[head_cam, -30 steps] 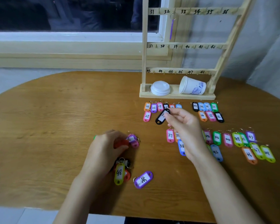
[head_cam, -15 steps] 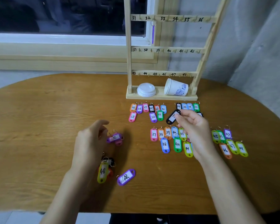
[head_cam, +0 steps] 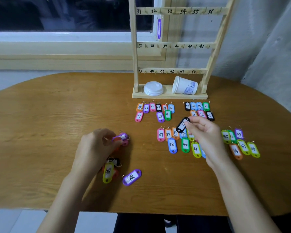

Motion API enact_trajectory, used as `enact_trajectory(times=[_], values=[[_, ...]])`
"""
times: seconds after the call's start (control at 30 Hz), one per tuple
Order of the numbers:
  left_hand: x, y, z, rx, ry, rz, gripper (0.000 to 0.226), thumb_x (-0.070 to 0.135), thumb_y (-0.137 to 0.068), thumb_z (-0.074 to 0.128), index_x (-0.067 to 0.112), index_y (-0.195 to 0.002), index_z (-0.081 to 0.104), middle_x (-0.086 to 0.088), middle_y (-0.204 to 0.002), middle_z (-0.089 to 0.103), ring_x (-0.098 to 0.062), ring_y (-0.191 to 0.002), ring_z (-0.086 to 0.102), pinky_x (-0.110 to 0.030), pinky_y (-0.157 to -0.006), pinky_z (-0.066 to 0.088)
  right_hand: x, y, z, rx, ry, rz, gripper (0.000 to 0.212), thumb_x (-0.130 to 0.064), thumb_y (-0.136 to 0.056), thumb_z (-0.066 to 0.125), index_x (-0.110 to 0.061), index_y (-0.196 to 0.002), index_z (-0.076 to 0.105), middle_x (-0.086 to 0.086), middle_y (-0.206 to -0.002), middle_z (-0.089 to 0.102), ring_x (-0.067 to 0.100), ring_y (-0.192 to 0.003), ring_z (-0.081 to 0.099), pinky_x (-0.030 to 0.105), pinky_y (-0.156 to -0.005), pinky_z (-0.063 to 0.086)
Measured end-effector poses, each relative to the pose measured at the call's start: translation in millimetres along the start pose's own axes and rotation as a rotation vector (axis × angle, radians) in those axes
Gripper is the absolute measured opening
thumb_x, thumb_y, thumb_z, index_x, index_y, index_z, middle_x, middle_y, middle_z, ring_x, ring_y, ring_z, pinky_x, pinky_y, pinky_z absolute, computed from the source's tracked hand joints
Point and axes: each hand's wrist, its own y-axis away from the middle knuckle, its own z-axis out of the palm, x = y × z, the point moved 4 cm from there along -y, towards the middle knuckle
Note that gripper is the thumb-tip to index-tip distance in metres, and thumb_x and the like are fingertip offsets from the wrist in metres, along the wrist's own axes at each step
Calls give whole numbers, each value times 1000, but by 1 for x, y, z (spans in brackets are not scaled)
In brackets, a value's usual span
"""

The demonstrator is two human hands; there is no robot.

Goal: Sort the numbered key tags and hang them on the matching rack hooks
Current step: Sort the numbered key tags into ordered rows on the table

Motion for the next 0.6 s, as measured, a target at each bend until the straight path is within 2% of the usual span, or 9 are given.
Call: enact_trajectory(times=[0.07,0.23,0.37,0.47,0.53,0.57,0.6], values=[[5,1,5,-39,-66,44,24,39,-69,81,26,-85,69,11,-78,61,-9,-72,57,-30,-63,47,0,0,2,-5,1,0,16,-17,-88,65,-25,-102,65,-11,-94,68,-8,-80,64,4,-63,46],[10,0,13,-51,-174,39,18,18,-76,72,19,-94,72,1,-93,64,-22,-85,60,-33,-68,48,-2,0,-2,-11,26,-13,15,-19,-89,65,-30,-99,63,-13,-95,67,-4,-86,64,4,-64,47],[11,0,12,29,-163,13,17,16,-83,64,19,-99,71,-4,-92,69,-28,-87,62,-34,-70,49,0,-1,-14,1,69,-9,14,-18,-88,66,-30,-95,64,-15,-90,67,-9,-81,63,4,-65,46],[11,1,8,127,-86,10,16,20,-85,66,22,-101,70,-3,-88,72,-25,-83,65,-35,-73,52,1,-3,-18,-32,158,-32,13,-15,-86,67,-28,-90,66,-11,-88,68,-8,-78,62,8,-69,50],[18,2,6,173,48,30,15,19,-82,70,21,-97,72,4,-82,72,-13,-76,64,-25,-72,50,3,-4,-16,-92,257,-34,13,-13,-86,67,-26,-90,69,-9,-88,68,-3,-80,62,12,-72,51],[23,3,6,168,149,30,14,16,-81,72,20,-95,72,7,-79,71,-7,-73,64,-14,-69,47,5,-4,-15,-123,321,-31,12,-14,-86,67,-22,-94,70,-9,-88,69,-2,-81,61,14,-73,51],[28,4,7,149,245,20,14,14,-80,73,18,-94,72,9,-78,70,-6,-73,64,-8,-66,45,7,-5,-13,-146,391,-24,14,-15,-86,68,-20,-98,71,-8,-88,69,0,-82,62,17,-75,52]])
